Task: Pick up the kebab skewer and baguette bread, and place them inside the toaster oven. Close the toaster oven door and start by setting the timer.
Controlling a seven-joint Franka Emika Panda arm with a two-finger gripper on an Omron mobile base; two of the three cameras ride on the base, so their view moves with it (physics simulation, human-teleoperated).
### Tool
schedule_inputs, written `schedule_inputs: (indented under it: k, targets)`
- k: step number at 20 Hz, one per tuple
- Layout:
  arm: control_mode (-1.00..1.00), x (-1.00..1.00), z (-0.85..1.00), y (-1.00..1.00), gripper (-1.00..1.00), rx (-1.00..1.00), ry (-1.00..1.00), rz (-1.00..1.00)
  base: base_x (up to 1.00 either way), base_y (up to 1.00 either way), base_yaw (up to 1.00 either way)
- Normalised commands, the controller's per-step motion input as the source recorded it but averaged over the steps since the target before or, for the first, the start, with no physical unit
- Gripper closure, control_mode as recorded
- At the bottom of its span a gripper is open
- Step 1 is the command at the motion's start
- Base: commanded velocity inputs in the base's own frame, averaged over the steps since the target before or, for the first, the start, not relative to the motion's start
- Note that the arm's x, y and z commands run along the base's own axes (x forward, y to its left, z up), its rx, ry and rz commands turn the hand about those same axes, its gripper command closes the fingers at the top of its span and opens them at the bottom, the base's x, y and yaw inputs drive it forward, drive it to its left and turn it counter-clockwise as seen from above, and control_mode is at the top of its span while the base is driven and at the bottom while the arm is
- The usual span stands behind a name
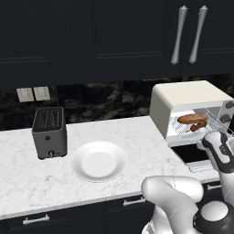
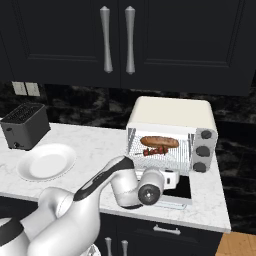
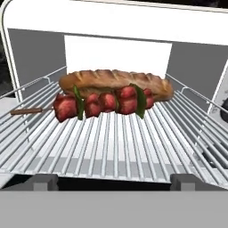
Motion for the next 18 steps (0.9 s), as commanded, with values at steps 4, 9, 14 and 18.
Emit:
schedule_inputs:
  k: [4, 9, 14, 18]
  targets:
    - [-1.0, 0.17, -0.04, 0.0, -1.0, 0.01, -0.02, 0.01, 0.0, 0.0, 0.0]
    - [-1.0, 0.22, -0.01, -0.06, -1.0, 0.07, -0.06, 0.02, 0.0, 0.0, 0.0]
    - [-1.0, 0.28, 0.0, -0.11, -1.0, 0.11, -0.06, 0.0, 0.0, 0.0, 0.0]
    - [-1.0, 0.38, 0.0, -0.02, -1.0, 0.07, -0.06, 0.0, 0.0, 0.0, 0.0]
